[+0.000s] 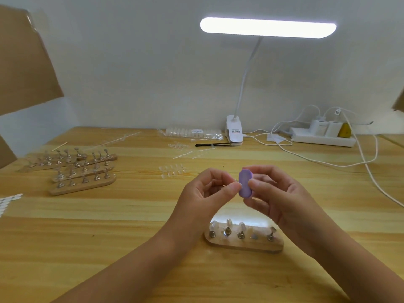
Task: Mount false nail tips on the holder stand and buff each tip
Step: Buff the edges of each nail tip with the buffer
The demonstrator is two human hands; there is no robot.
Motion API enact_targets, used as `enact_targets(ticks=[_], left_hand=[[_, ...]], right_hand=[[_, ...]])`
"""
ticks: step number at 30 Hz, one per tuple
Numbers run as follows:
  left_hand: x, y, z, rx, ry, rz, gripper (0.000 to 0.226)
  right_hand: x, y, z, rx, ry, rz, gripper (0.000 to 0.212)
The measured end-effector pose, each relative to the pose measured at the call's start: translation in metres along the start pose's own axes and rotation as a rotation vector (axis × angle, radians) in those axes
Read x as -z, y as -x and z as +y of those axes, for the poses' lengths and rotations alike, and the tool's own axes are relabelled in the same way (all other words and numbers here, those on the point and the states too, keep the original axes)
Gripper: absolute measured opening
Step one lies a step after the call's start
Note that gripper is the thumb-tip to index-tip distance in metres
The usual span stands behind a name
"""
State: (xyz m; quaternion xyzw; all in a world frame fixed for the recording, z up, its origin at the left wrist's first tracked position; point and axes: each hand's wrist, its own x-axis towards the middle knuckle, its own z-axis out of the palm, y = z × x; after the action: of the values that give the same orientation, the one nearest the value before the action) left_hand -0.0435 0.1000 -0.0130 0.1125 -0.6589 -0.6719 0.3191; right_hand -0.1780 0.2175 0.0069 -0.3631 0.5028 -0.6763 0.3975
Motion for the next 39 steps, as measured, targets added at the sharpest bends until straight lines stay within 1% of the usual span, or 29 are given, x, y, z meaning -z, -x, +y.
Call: enact_targets(ticks=[3,7,11,15,19,23,24,28,32,33,36,37,39], left_hand=[[0.0018,-0.001,0.0003,-0.012,0.003,0.023,0.014],[0.0018,-0.0013,0.0007,-0.01,0.0,0.011,0.013],[0.0013,-0.0019,0.0011,-0.026,-0.003,0.018,0.011],[0.0022,-0.0015,0.0017,-0.029,-0.016,0.021,0.011],[0.0018,-0.0022,0.002,-0.042,-0.019,0.033,0.011],[0.001,-0.0015,0.0005,-0.036,-0.013,0.013,0.013],[0.0006,-0.0012,0.0001,-0.036,-0.011,0.008,0.014],[0.0011,-0.0021,0.0003,-0.047,-0.001,0.028,0.019],[0.0005,-0.001,0.0004,-0.034,-0.009,0.003,0.016],[0.0003,-0.0012,0.0002,-0.031,-0.013,0.006,0.016],[0.0015,-0.0021,0.0001,-0.016,-0.004,0.033,0.017],[0.0022,-0.0025,0.0002,-0.007,-0.002,0.04,0.017],[0.0035,-0.0029,0.0002,0.013,0.007,0.049,0.017]], right_hand=[[-0.0009,0.0015,0.0013,-0.04,0.052,-0.081,0.021],[-0.0002,0.0,0.0023,0.003,0.047,-0.022,0.022],[0.0008,0.0015,0.0015,-0.043,0.082,-0.095,0.02],[0.0005,-0.0012,0.0025,0.009,0.077,-0.015,0.022],[0.0007,0.0007,0.0019,-0.041,0.103,-0.092,0.02],[-0.0005,-0.0008,0.0027,0.021,0.09,0.009,0.016],[-0.0003,-0.0008,0.0024,0.021,0.081,0.012,0.015],[-0.0015,0.0018,0.0014,-0.044,0.103,-0.07,0.021],[-0.0012,0.0,0.0003,0.019,0.066,0.023,0.026],[-0.0008,0.0004,-0.0005,0.008,0.074,0.006,0.027],[-0.0026,0.0039,-0.0005,-0.056,0.144,-0.137,0.027],[-0.0035,0.0039,0.0004,-0.04,0.151,-0.134,0.025],[-0.0027,0.0026,0.0,0.026,0.114,-0.042,0.023]])
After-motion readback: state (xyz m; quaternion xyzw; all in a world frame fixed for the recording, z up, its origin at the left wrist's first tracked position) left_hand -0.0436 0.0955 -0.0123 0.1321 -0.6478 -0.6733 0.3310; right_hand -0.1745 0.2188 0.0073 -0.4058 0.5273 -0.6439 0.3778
